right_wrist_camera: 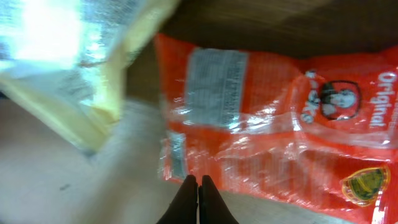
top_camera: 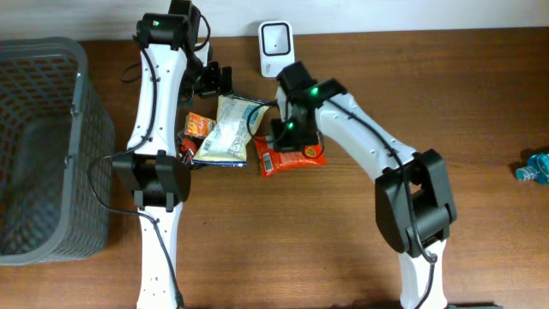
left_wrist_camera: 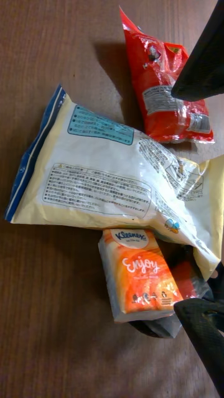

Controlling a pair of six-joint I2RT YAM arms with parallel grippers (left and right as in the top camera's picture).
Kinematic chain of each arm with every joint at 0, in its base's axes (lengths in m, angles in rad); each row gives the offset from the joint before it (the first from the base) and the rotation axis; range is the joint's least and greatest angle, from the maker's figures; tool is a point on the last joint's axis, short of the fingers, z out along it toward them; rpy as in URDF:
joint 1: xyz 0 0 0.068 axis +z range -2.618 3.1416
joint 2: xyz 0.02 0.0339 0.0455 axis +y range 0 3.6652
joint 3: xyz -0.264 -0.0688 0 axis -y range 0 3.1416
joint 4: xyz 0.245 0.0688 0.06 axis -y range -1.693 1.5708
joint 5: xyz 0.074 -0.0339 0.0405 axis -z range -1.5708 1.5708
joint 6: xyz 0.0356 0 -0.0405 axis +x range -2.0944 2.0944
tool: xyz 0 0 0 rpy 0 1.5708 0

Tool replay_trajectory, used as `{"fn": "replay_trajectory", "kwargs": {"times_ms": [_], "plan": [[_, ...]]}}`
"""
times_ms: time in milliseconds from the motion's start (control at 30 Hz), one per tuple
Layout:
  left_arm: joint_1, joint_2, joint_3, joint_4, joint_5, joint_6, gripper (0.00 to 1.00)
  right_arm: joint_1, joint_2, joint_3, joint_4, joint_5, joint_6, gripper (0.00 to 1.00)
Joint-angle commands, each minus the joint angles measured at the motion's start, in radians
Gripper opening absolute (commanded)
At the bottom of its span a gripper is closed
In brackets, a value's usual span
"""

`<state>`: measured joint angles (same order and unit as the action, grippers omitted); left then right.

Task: Scan the item barcode
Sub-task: 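Grasp the red bag again and place it beside the white bag, then raise the right gripper away from the red bag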

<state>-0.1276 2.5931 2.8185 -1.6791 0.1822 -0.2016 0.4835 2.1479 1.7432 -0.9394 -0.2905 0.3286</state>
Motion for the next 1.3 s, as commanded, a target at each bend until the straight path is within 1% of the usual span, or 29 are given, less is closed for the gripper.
{"fn": "replay_trajectory", "kwargs": {"times_ms": [0,100,167,267,400,533,567,600,700,733,800,867,967,1000,1067,1100,1267], "plan": [[0.004,-0.003,0.013,0.002,-0.007,0.005,0.99,0.020,0.006,-0.072,0.047,0.177,0.047,0.04],[0.004,-0.003,0.013,0.002,-0.007,0.005,0.99,0.021,0.006,-0.182,0.159,0.148,0.047,0.04],[0.004,-0.003,0.013,0.002,-0.007,0.005,0.99,0.020,0.005,-0.192,0.184,0.105,0.047,0.04],[0.004,-0.003,0.013,0.002,-0.007,0.005,0.99,0.019,0.000,-0.130,0.159,0.073,0.051,0.04],[0.004,-0.003,0.013,0.002,-0.007,0.005,0.99,0.026,-0.004,0.050,0.003,0.065,0.050,0.04],[0.004,-0.003,0.013,0.002,-0.007,0.005,0.99,0.055,0.010,0.008,0.012,0.066,0.051,0.04],[0.004,-0.003,0.013,0.002,-0.007,0.005,0.99,0.066,0.020,-0.011,0.023,0.087,0.094,0.04],[0.004,-0.003,0.013,0.002,-0.007,0.005,0.99,0.074,0.028,-0.034,0.044,0.117,0.130,0.04],[0.004,-0.003,0.013,0.002,-0.007,0.005,0.99,0.101,0.058,-0.076,0.134,0.122,0.134,0.05],[0.004,-0.003,0.013,0.002,-0.007,0.005,0.99,0.113,0.069,-0.080,0.160,0.122,0.133,0.07],[0.004,-0.003,0.013,0.002,-0.007,0.005,0.99,0.119,0.077,-0.079,0.190,0.152,0.133,0.07],[0.004,-0.003,0.013,0.002,-0.007,0.005,0.99,0.100,0.064,-0.043,0.166,0.156,0.132,0.08],[0.004,-0.003,0.013,0.002,-0.007,0.005,0.99,0.021,0.032,0.087,0.044,0.157,0.087,0.27],[0.004,-0.003,0.013,0.002,-0.007,0.005,0.99,-0.014,0.027,0.131,-0.001,0.157,0.068,0.36],[0.004,-0.003,0.013,0.002,-0.007,0.005,0.99,-0.112,0.026,0.213,-0.099,0.161,0.068,0.91],[0.004,-0.003,0.013,0.002,-0.007,0.005,0.99,-0.145,0.026,0.217,-0.114,0.161,0.068,0.99],[0.005,-0.003,0.013,0.002,-0.007,0.005,0.99,-0.338,0.035,0.217,-0.167,0.171,0.069,0.98]]}}
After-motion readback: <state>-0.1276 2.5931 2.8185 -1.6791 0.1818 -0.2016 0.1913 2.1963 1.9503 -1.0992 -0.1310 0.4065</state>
